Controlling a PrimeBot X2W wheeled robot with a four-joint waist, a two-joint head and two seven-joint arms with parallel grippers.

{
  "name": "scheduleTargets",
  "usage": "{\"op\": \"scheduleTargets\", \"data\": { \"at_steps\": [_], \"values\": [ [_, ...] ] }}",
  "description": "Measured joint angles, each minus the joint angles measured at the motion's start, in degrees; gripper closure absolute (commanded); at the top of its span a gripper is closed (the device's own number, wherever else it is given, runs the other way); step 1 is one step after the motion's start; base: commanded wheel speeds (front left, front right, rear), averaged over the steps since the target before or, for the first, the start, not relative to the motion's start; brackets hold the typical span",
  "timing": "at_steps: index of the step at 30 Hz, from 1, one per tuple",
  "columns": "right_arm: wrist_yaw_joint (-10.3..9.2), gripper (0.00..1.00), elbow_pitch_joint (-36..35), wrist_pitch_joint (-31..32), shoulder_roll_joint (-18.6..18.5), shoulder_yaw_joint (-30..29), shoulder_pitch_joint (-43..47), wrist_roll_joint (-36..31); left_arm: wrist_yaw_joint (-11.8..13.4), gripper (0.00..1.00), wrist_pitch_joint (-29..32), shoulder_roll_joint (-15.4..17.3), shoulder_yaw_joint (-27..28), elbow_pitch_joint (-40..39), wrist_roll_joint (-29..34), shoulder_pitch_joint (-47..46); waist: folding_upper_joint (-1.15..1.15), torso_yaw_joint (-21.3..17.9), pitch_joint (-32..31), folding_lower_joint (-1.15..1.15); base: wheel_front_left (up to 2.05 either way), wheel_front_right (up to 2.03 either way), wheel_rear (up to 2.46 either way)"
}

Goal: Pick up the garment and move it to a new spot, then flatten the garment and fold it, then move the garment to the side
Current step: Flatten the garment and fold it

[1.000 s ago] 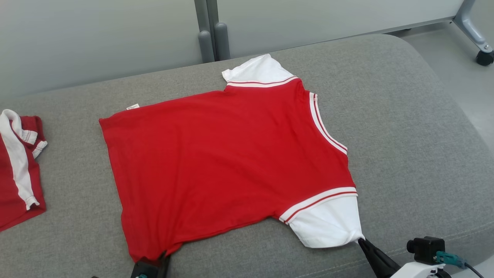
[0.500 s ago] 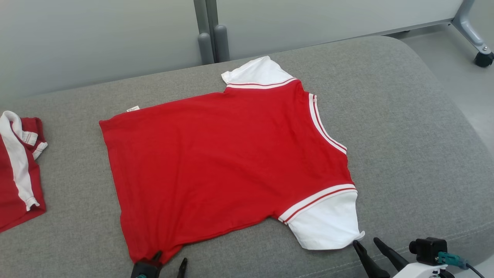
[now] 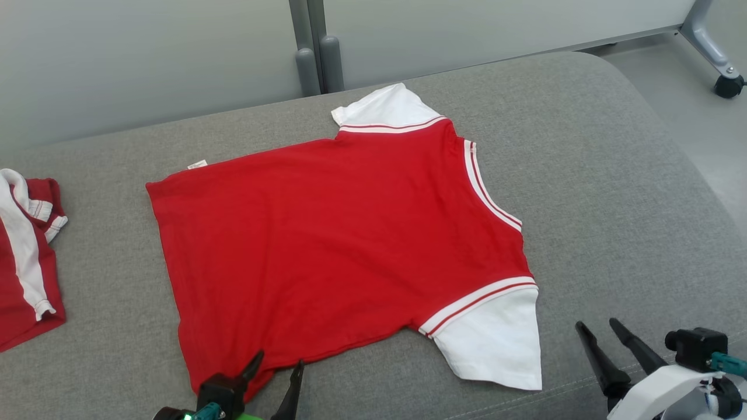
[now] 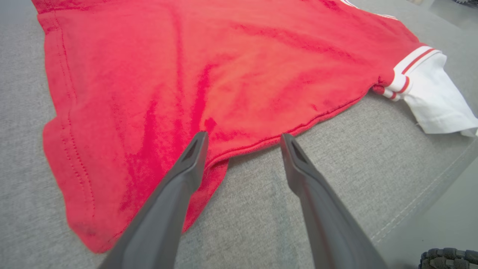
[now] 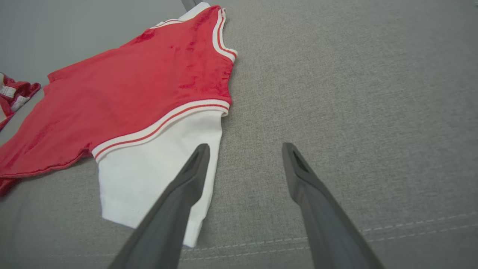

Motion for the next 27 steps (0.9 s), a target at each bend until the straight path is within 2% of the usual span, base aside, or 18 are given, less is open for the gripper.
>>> {"op": "scheduleTargets", "data": {
  "at_steps": [8,15,20,27],
  "values": [
    [-1.09,0.00,-4.99,0.00,-1.54,-4.00,-3.55,-3.70,0.25,0.00,-1.41,-0.73,2.14,-5.54,-0.62,-1.19,0.00,-0.28,-0.48,0.00,0.00,0.00,0.00],
    [-3.50,0.00,-8.94,0.00,-1.79,-7.27,-6.97,-6.33,3.47,0.00,-1.99,-0.76,5.52,-8.09,-0.36,-3.36,0.00,-0.29,-1.38,0.00,0.00,0.00,0.00],
    [-5.30,0.00,-11.49,-0.01,-0.88,-8.89,-9.93,-8.88,5.60,0.00,-2.49,-1.09,8.96,-9.51,-0.35,-5.22,0.00,-0.27,-1.73,0.00,0.00,0.00,0.00],
    [-6.98,0.00,-14.36,-0.09,1.76,-7.79,-11.00,-13.10,6.09,0.00,-2.68,-1.60,11.13,-10.32,-0.05,-5.67,0.00,-0.08,-1.97,0.00,0.00,0.00,0.00]
  ]
}}
